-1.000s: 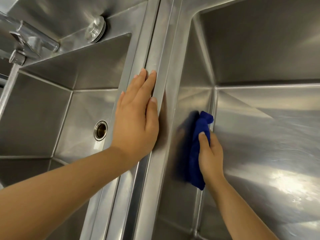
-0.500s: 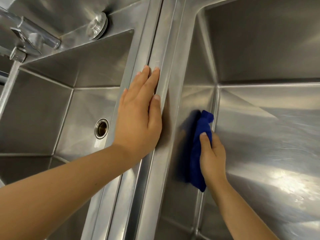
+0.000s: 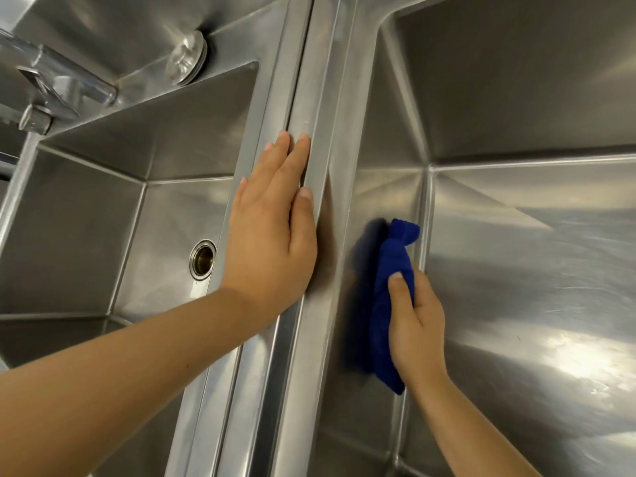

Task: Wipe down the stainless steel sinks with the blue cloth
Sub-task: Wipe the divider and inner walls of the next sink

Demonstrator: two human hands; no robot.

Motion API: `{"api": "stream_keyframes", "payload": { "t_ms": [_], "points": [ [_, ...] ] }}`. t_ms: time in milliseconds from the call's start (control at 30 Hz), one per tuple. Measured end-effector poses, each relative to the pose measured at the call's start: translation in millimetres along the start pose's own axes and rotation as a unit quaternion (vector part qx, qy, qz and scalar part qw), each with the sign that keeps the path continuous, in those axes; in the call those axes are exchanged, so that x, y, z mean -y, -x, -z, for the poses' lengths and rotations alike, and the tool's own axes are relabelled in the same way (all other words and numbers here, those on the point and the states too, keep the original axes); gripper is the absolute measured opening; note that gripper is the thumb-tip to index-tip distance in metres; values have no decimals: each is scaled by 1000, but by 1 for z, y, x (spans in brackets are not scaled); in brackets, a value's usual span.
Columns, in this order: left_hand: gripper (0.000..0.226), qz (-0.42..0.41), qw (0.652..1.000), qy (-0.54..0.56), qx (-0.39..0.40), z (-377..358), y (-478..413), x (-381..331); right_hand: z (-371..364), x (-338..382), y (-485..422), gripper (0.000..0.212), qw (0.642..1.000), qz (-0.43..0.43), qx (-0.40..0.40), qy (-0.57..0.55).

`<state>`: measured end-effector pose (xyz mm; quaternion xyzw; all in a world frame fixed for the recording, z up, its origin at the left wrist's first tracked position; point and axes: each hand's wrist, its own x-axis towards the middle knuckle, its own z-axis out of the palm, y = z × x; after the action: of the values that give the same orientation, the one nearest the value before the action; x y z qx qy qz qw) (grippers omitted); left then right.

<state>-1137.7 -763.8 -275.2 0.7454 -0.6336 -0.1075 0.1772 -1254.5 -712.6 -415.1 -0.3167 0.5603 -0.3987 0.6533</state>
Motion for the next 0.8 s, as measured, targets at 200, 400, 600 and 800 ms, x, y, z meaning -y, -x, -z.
{"api": "stream_keyframes", "payload": {
  "t_ms": [200, 400, 600, 800],
  "points": [
    [51, 4, 1000, 0, 4, 0, 0, 0, -11, 34, 35, 44, 972, 227, 56, 0],
    [51, 5, 1000, -9, 3, 1, 0, -1, -3, 6, 3, 58, 995, 93, 20, 9],
    [51, -6, 1000, -7, 1, 0, 0, 1, -13, 44, 63, 47, 978, 197, 67, -36],
    [52, -1, 1000, -13, 4, 0, 0, -1, -8, 16, 27, 49, 993, 112, 32, -3]
  ]
}}
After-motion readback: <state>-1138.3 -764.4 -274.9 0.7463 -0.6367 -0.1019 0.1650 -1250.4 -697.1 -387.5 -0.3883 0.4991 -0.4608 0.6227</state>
